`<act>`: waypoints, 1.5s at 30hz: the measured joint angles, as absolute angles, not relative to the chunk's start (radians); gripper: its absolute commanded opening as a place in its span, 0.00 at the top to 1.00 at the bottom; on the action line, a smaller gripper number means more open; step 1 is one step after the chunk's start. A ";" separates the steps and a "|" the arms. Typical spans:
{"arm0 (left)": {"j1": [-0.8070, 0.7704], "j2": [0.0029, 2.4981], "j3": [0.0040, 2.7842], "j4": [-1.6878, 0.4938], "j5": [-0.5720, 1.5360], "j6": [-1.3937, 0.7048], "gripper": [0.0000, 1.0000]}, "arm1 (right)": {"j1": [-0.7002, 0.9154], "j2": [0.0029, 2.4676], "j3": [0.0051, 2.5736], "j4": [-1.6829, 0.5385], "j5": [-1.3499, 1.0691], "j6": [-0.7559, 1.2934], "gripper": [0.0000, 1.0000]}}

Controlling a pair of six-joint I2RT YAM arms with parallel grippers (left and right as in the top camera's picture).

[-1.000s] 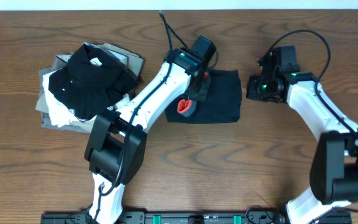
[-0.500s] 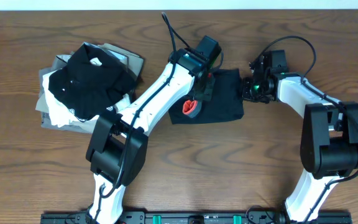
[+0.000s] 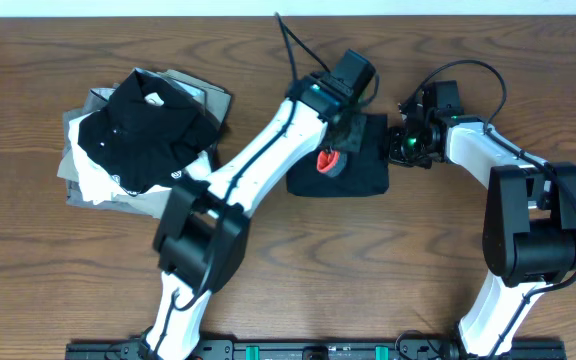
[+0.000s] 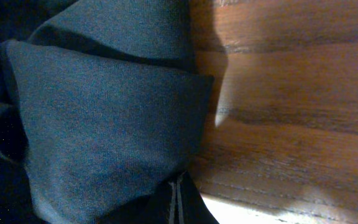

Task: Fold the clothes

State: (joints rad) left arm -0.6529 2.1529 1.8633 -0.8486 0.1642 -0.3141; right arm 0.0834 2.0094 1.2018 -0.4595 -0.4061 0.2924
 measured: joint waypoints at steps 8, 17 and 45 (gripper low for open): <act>-0.684 2.203 1.865 -0.862 0.211 -0.317 0.02 | 0.052 2.009 1.203 -0.493 -0.445 0.273 0.85; -0.655 2.197 1.958 -1.088 0.180 -0.317 0.02 | -0.067 1.934 1.180 -0.563 -0.434 0.186 0.92; -0.410 2.150 1.746 -0.994 0.294 -0.250 0.02 | 0.205 1.970 1.201 -0.463 -0.367 0.244 0.96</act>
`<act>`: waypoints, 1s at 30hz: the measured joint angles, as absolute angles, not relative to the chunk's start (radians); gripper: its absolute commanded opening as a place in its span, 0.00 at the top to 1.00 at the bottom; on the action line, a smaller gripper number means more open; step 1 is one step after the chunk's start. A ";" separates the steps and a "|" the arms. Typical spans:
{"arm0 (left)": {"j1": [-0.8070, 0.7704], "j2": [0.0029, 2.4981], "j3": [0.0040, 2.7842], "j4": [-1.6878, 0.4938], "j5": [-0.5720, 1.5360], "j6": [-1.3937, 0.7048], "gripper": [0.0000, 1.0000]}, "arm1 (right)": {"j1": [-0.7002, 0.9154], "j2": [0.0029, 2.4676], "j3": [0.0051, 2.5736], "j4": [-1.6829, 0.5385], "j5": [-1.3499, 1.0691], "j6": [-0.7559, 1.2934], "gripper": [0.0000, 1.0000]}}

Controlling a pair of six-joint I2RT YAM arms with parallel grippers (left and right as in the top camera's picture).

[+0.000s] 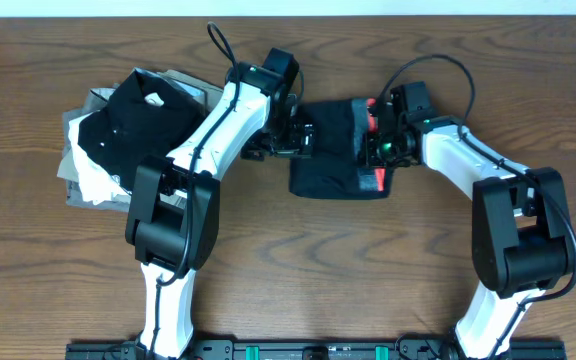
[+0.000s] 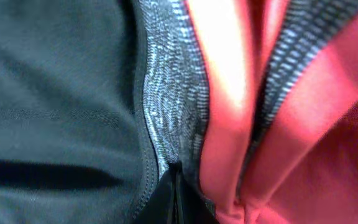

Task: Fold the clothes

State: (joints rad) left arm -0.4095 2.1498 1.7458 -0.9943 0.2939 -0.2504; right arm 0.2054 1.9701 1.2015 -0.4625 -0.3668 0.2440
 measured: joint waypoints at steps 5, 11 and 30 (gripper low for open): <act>-0.410 2.150 1.702 -0.839 0.355 -0.256 0.02 | 0.200 1.970 1.206 -0.478 -0.356 0.243 0.95; -0.410 2.152 1.626 -0.628 0.493 -0.285 0.02 | 0.199 1.970 1.209 -0.482 -0.348 0.243 0.95; -0.414 2.157 1.446 -0.327 0.745 -0.331 0.94 | 0.189 1.958 1.210 -0.518 -0.341 0.242 0.97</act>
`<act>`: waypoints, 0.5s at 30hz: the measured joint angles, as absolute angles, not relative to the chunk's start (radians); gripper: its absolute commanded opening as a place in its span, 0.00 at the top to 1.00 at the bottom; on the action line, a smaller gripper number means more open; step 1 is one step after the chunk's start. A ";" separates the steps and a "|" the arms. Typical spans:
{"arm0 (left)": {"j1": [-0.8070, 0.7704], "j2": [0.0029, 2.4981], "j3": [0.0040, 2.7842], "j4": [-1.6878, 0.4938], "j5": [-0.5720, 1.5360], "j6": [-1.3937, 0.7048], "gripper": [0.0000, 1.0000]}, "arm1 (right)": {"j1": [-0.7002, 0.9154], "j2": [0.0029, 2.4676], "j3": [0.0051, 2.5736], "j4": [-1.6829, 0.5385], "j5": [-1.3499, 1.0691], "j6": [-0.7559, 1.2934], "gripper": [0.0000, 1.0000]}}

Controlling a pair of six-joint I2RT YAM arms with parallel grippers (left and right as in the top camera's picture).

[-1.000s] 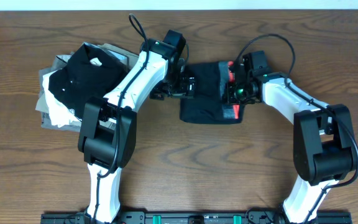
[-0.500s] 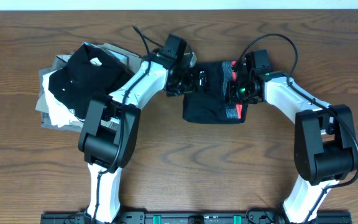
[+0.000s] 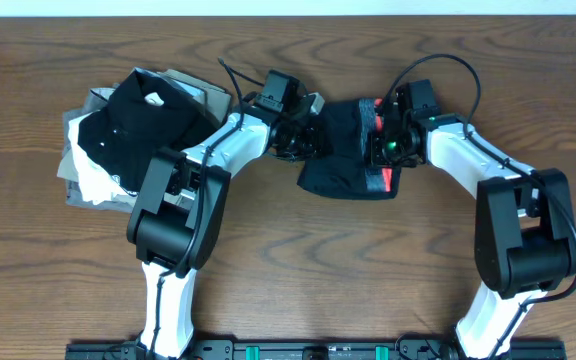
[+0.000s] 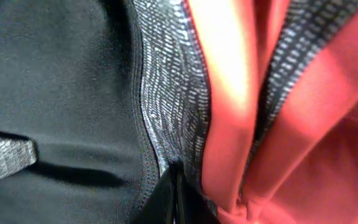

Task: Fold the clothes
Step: 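Lift the folded leggings with the left gripper and place them on the pile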

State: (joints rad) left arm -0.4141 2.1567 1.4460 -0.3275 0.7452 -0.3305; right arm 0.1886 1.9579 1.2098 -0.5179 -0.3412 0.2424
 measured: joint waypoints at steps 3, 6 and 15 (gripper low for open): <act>-0.414 2.156 1.446 -0.336 0.803 -0.305 0.94 | 0.167 1.920 1.201 -0.588 -0.329 0.242 0.97; -0.398 2.141 1.446 -0.362 0.846 -0.278 0.94 | 0.134 1.833 1.181 -0.647 -0.299 0.242 0.97; -0.211 1.775 1.444 -0.508 0.888 -0.125 0.94 | 0.102 1.449 1.179 -0.638 -0.273 0.242 0.96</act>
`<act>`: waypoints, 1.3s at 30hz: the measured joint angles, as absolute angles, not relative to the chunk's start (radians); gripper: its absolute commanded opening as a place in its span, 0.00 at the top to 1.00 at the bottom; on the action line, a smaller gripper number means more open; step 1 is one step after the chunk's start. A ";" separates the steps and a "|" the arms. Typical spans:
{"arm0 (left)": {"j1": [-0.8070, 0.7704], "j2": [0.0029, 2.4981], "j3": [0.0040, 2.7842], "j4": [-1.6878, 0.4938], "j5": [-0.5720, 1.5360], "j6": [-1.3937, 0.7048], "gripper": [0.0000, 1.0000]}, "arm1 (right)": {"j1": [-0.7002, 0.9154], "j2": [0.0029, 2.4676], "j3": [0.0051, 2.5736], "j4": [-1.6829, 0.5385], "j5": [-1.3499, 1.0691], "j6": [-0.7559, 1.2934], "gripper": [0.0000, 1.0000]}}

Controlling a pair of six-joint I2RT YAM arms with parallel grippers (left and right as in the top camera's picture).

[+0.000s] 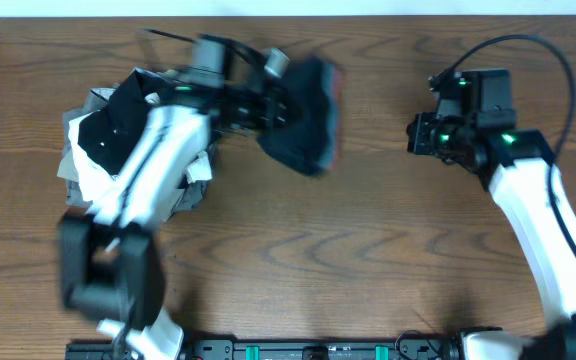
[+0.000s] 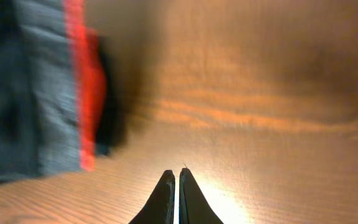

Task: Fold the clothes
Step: 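Lift the folded leggings with the left gripper and place them on the pile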

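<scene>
A folded black garment with red trim is blurred and held off the table at the upper middle. My left gripper grips its left side, apparently shut on it. The right wrist view shows the same garment at the far left, its grey and red edge towards the camera. My right gripper is well to the right of the garment, over bare wood. Its fingers are shut together with nothing between them.
A pile of loose clothes, black on top with white and grey beneath, lies at the left, under the left arm. The wooden table runs across the whole view. Cables trail off both arms at the back.
My right gripper has let go of the garment's red-trimmed edge and now sits to the right, shut on nothing. The left arm has moved the garment leftwards and off the table.
First the black garment lay at the table's middle, with the left gripper on its top and the right at its right edge. Then both grippers held opposite sides, red trim showing on the right. Now only the left holds it, nearer the pile.
</scene>
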State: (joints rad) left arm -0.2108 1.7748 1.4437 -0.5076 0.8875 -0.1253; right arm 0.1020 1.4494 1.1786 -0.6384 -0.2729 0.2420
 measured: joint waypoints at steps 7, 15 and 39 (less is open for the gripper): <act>0.009 1.558 1.456 -0.760 0.861 0.057 0.94 | 0.102 1.378 1.179 -0.645 -0.273 0.264 0.97; 0.269 1.639 1.446 -0.884 0.604 0.200 0.94 | 0.125 1.379 1.179 -0.661 -0.276 0.292 0.98; 0.523 1.508 1.501 -0.919 0.546 0.061 0.02 | 0.198 1.250 1.178 -0.645 -0.284 0.224 0.58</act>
State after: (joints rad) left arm 0.5228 1.5078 1.5005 -0.9192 0.5465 0.0608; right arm 0.1978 1.2499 1.1778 -0.6445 -0.2844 0.2241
